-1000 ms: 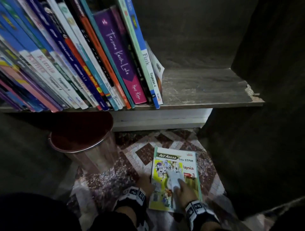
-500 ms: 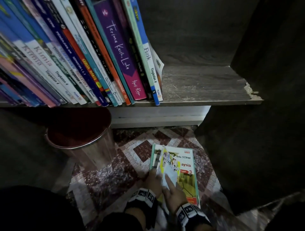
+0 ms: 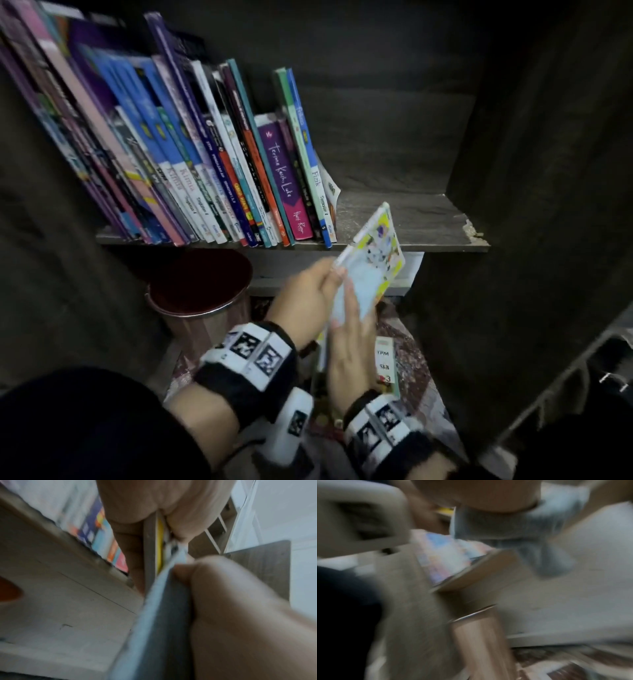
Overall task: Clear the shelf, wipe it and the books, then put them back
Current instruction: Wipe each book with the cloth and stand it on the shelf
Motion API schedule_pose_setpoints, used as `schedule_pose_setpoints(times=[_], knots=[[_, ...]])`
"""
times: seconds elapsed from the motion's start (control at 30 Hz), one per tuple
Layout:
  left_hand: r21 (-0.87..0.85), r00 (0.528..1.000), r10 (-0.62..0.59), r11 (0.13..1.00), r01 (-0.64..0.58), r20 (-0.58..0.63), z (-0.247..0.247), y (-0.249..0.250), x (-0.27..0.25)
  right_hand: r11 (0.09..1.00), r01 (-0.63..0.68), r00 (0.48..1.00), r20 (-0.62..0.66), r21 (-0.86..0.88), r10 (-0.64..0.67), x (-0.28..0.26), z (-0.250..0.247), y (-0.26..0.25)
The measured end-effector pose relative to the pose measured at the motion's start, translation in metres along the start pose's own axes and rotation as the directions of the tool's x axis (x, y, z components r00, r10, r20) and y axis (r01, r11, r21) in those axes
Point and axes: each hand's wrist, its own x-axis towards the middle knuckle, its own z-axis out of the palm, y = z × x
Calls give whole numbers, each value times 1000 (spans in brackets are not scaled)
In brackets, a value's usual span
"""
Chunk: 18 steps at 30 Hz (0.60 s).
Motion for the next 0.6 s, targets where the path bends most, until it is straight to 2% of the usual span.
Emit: schedule_pose_setpoints(times=[0.1,0.17,0.23,0.3,0.33,0.37,0.4,0.43,0.47,0.5,0.53,0.6], knots=[[-122,997,14,992,-24,-78,-29,7,-22,977,199,972,143,-71,-188,-18,-5,-31],[-133,996,5,991,-17,-86,-37,7,-34,973,218,969,131,-72,-208,-6,-14,-31],[-158,997,15,987,-27,-73,-38,9,-41,991,121,991,58,-60,-117,19,-27,-22],[-205,998,20,978,-33,-65,-36,17,-44,997,-67,998,-11,-49,67,45,-44,-12],[-225,997,12,974,-28,-73,-34,20,-45,988,-125,992,-36,-96,122,51,-49,-9],[-252,996,5,967,-27,-87,-32,23,-46,976,-130,992,-28,-174,127,51,-51,-9],[-284,994,-6,958,-24,-107,-29,22,-48,969,-60,998,5,-238,63,42,-49,-12],[-309,991,-19,951,-22,-131,-27,21,-49,946,85,995,73,-313,-65,28,-45,-16],[-323,988,-33,946,-18,-151,-25,18,-50,919,228,970,157,-322,-185,9,-38,-21],[-336,986,-47,942,-10,-160,-23,14,-51,932,276,947,233,-235,-222,-9,-36,-30],[-351,987,-56,936,-2,-153,-21,12,-53,958,249,939,276,-139,-204,-22,-36,-38],[-323,989,-52,946,5,-135,-18,8,-57,983,171,956,252,-71,-148,-16,-36,-32]])
